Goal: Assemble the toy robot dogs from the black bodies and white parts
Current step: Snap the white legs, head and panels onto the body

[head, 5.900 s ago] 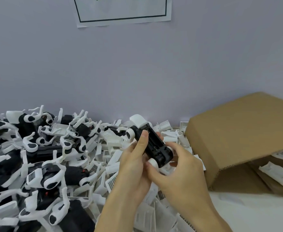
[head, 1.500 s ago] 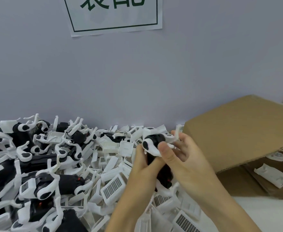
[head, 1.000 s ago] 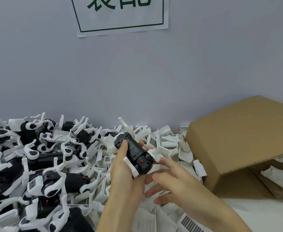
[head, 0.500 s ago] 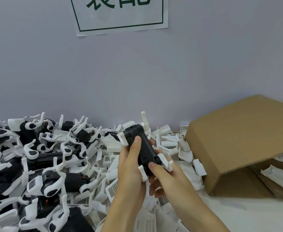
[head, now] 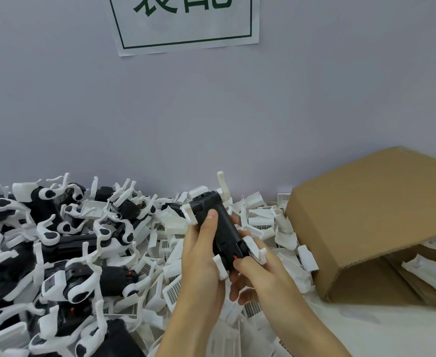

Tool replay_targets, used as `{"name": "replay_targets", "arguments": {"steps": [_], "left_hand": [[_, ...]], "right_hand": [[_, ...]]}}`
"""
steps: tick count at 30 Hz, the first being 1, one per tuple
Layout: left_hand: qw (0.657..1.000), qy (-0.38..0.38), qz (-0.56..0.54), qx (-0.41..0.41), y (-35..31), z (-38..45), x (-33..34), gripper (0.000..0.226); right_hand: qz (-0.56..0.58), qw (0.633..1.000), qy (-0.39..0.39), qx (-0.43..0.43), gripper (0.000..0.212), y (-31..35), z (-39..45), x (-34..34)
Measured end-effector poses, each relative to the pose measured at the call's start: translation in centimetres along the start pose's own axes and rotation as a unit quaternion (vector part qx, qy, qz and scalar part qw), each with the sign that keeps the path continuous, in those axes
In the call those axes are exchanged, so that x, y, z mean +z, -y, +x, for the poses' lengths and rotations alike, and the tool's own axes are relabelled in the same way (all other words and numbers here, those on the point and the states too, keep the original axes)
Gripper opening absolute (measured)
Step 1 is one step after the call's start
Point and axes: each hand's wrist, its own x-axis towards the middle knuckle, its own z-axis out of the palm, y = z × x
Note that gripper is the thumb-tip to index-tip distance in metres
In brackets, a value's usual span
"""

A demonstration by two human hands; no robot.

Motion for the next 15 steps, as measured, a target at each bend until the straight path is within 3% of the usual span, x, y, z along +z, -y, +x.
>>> {"name": "replay_targets", "arguments": {"steps": [5, 13, 15], "left_hand": [[1.000, 0.006, 0.021, 0.005, 0.17, -0.04, -0.02, 0.056], [1.000, 0.010, 0.005, 0.002, 0.01, -0.10, 0.01, 0.066], [1.000, 0.010, 0.014, 0.000, 0.04, -0.11, 0.05, 0.067]], "right_hand": [[-0.018, 1.000, -0.016, -0.003, 0.032, 0.02, 0.12, 0.27], [0.019, 1.000, -0.007, 0.002, 0.020, 0.31, -0.11, 0.22], [0.004, 1.000, -0.009, -0.001, 0.035, 0.16, -0.03, 0.12]]}}
